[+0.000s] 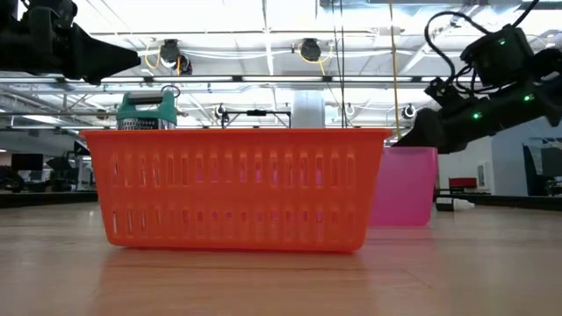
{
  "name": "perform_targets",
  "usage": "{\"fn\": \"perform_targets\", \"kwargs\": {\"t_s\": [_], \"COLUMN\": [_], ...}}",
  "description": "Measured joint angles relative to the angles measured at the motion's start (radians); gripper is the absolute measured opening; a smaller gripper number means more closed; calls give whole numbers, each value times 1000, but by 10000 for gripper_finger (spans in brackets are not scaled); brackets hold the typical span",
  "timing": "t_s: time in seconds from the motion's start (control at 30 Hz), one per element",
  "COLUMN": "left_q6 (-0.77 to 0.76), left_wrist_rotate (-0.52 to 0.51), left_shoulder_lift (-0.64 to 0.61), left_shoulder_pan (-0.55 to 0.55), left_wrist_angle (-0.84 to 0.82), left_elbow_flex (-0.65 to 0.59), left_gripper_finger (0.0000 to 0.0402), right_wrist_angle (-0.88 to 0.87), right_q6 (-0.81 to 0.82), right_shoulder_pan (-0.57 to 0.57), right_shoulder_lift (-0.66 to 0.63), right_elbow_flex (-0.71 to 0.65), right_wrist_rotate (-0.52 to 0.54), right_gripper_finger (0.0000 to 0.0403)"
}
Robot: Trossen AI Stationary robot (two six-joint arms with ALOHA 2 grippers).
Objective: Pick & Place Kitchen Items
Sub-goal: Put the large black food coloring bottle into the red bin
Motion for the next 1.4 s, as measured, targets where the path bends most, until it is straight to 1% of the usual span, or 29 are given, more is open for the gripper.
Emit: {"fn": "perform_targets", "kwargs": {"t_s": [0.13,0.37,0.47,0.57,0.83,1.1,1.2,1.27,1.4], "left_q6": [0,0,2,2,2,2,2,2,2], "left_wrist_rotate": [0,0,0,0,0,0,0,0,0], "left_shoulder_lift": [0,0,0,0,0,0,0,0,0], "left_shoulder_pan": [0,0,0,0,0,0,0,0,0], "left_wrist_angle": [0,9,9,9,10,10,10,10,10], "left_elbow_flex": [0,0,0,0,0,0,0,0,0], "left_gripper_finger": [131,131,131,131,131,131,131,131,131], "right_wrist_angle": [67,45,42,61,117,109,109,109,110], "right_q6": [1,-14,-40,-28,-17,-17,5,10,10], "right_shoulder_pan": [-41,-75,-93,-108,-115,-115,-115,-115,-115], "right_shoulder_lift": [71,215,272,307,318,318,318,318,318], "right_elbow_flex": [16,113,128,132,132,132,132,132,132], "right_wrist_rotate": [-77,-105,-103,-103,-104,-105,-105,-106,-105], "right_gripper_finger": [259,258,258,257,225,200,191,178,141]}}
